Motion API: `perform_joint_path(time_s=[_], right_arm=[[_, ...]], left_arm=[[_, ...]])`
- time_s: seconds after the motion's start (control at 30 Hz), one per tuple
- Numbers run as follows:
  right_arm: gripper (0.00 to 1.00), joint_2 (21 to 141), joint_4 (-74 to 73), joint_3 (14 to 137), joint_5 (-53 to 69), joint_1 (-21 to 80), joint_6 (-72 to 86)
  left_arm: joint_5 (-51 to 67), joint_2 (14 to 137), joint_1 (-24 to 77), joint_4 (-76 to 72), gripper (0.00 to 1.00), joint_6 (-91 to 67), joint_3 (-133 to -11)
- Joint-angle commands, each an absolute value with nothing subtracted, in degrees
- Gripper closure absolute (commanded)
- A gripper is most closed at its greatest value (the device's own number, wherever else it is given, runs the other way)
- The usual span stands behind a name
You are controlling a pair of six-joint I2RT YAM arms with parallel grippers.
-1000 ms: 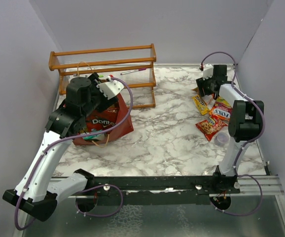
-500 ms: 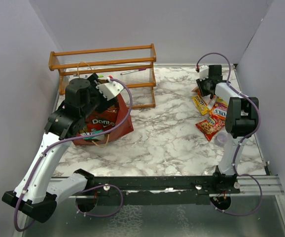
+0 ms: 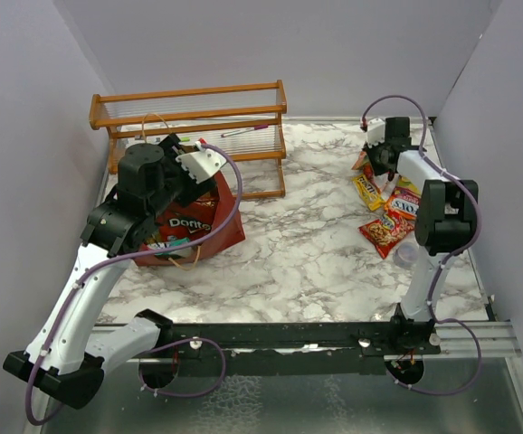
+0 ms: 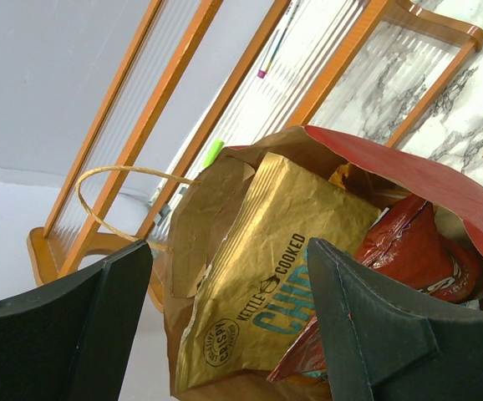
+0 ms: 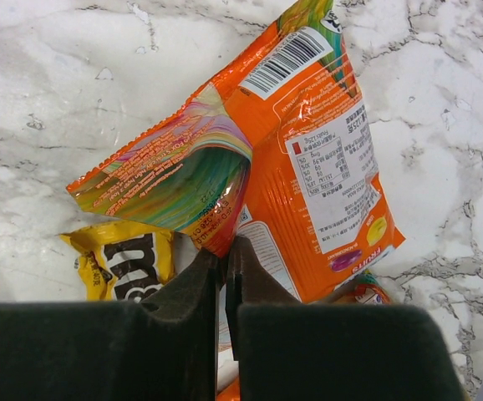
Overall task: Place the snacks into the paper bag
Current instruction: Pick up the snack from the center of the board.
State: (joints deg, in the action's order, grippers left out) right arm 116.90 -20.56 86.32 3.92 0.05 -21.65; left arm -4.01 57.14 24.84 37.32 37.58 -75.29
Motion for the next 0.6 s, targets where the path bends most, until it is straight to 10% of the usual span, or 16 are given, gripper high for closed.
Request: perform_joint_path(time_s=[0.0, 0.57], right_arm=[[0.99, 110.4, -23.0, 87.6, 8.3, 0.4, -21.0], [0.99, 90.4, -29.9, 83.3, 35.7, 0.4, -20.8]], left_arm=[[-2.3, 56.6, 24.6, 34.6, 0.22, 36.2, -75.9], [11.0, 59.8, 24.6, 34.8, 0.21, 34.2, -81.4]])
